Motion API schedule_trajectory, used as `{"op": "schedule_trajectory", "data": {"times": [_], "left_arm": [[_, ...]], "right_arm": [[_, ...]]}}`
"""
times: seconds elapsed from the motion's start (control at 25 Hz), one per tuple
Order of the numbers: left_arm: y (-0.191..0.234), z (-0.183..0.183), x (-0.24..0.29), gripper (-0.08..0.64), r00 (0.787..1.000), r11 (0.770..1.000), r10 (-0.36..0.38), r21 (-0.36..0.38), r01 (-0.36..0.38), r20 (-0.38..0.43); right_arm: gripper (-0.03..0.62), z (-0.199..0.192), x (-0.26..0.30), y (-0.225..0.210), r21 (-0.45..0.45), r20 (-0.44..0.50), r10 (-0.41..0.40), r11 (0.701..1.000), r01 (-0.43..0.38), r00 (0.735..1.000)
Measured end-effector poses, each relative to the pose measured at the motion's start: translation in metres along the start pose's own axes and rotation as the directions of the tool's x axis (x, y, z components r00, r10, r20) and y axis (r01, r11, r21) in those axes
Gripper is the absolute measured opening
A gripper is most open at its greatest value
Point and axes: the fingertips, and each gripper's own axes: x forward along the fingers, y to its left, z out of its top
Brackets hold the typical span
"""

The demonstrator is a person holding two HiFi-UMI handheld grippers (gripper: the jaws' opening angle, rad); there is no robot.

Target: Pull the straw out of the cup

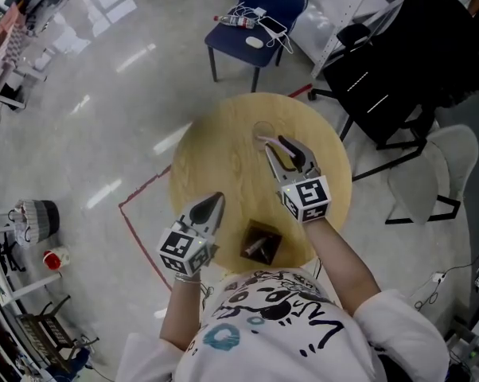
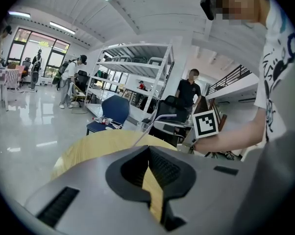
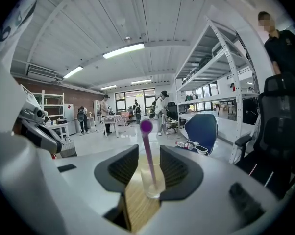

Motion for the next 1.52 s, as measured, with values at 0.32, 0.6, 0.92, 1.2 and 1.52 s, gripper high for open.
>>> {"op": "schedule_trajectory", "data": {"times": [0.32, 0.6, 0.92, 1.2, 1.52], "left_arm": [[0.002, -0.007, 0.0, 0.016, 1.0, 1.0, 0.009, -0.026, -0.009, -0.017], [0.005, -0.009, -0.003, 0.016, 1.0, 1.0, 0.01, -0.03, -0.01, -0.02], [0.003, -0.006, -0.006, 0.017, 1.0, 1.0, 0.0, -0.021, 0.0, -0.003], [0.003, 0.002, -0.009, 0.015, 1.0, 1.0, -0.009, -0.011, 0.009, 0.018], [0.002, 0.002, -0.015, 0.015, 1.0, 1.0, -0.012, -0.008, 0.013, 0.028]], "right_arm": [[0.057, 0.011, 0.006, -0.002, -0.042, 0.041, 0.003, 0.999, -0.001, 0.999], [0.048, 0.015, 0.007, 0.0, -0.043, 0.049, 0.005, 0.999, -0.003, 0.999], [0.046, 0.025, 0.002, 0.002, -0.057, 0.064, 0.004, 0.998, 0.0, 0.998], [0.046, 0.04, -0.009, 0.005, -0.082, 0.091, -0.002, 0.997, 0.009, 0.996], [0.046, 0.056, -0.022, 0.001, -0.089, 0.132, -0.022, 0.995, 0.034, 0.991]]}}
